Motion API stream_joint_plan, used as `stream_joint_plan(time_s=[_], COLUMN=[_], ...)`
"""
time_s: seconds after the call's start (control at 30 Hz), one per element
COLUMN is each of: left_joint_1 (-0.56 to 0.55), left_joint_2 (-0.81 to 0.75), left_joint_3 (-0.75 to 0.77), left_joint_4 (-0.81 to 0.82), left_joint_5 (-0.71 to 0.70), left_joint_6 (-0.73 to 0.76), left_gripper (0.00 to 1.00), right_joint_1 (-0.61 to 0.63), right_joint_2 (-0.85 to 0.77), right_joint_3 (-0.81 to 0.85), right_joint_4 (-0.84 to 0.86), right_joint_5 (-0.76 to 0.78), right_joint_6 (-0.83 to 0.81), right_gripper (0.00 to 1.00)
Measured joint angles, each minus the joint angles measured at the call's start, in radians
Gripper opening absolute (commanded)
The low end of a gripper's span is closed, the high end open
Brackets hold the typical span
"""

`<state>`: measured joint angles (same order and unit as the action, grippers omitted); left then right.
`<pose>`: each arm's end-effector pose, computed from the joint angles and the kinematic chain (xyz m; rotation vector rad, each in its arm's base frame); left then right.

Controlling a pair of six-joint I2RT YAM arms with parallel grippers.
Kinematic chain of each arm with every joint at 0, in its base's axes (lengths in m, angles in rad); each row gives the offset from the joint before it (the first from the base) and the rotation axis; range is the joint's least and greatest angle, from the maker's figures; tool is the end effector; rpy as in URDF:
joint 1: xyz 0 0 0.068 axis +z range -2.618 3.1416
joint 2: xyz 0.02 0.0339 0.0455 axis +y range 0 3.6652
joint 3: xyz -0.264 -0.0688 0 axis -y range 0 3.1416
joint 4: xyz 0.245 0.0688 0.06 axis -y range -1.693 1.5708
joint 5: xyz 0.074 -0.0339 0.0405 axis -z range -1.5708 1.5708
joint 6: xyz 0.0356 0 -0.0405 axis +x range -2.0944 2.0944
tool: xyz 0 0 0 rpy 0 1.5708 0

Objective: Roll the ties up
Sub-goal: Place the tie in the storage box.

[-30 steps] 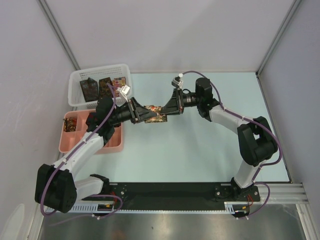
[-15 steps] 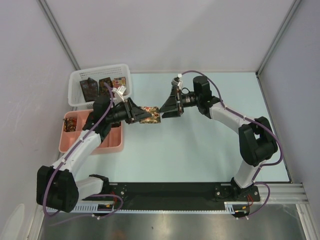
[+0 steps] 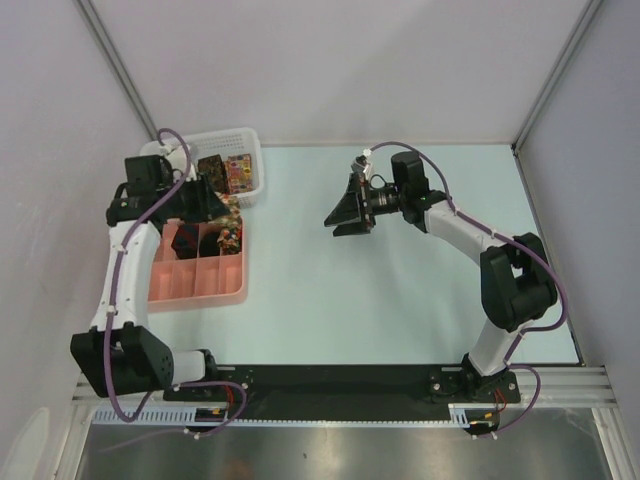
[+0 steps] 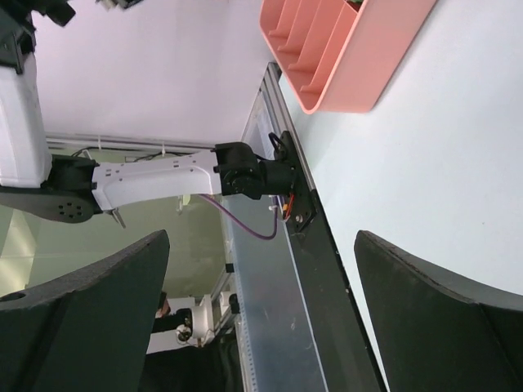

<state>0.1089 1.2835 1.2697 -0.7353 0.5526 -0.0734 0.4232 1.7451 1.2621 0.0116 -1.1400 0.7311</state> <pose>0.2678 0.0105 0.3523 0.0718 2.2591 -0.6186 0.3421 0.1896 0.2725 -0.4931 2.2024 1.8307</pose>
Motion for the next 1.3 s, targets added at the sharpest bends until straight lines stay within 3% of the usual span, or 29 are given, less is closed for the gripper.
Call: stream_joint_plan(time_s=[0.3,0.43,0.9,1.3], left_joint_1=[0.304,0.367,0.376,0.349], left_joint_2=[0.172,0.228,0.290,0.300], left_joint_3=[0.169,0.217,0.230,0.158], left_joint_4=[-0.240,-0.262,-0.202,-0.127], left_joint_5=[-0.115,-0.152,-0.394,-0.496], left_joint_6=[0.294,0.354,0.427,0.460], left_gripper=[0.00,0.00,0.00,0.00], right_joint_1=[0.005,0.010,0.010,0.002], right_joint_2=[0.006,0.009,0.033,0.056], right_joint_3=[0.023,0.023,0.024,0.064], right_joint_4=[-0.071,-0.082,-0.127,-0.184], right_joint_5=[0.005,0.007,0.007,0.013], right_joint_6=[-0.050,-0.056,-0.097,-0.135], right_gripper=[1.00,1.00,1.00,1.00])
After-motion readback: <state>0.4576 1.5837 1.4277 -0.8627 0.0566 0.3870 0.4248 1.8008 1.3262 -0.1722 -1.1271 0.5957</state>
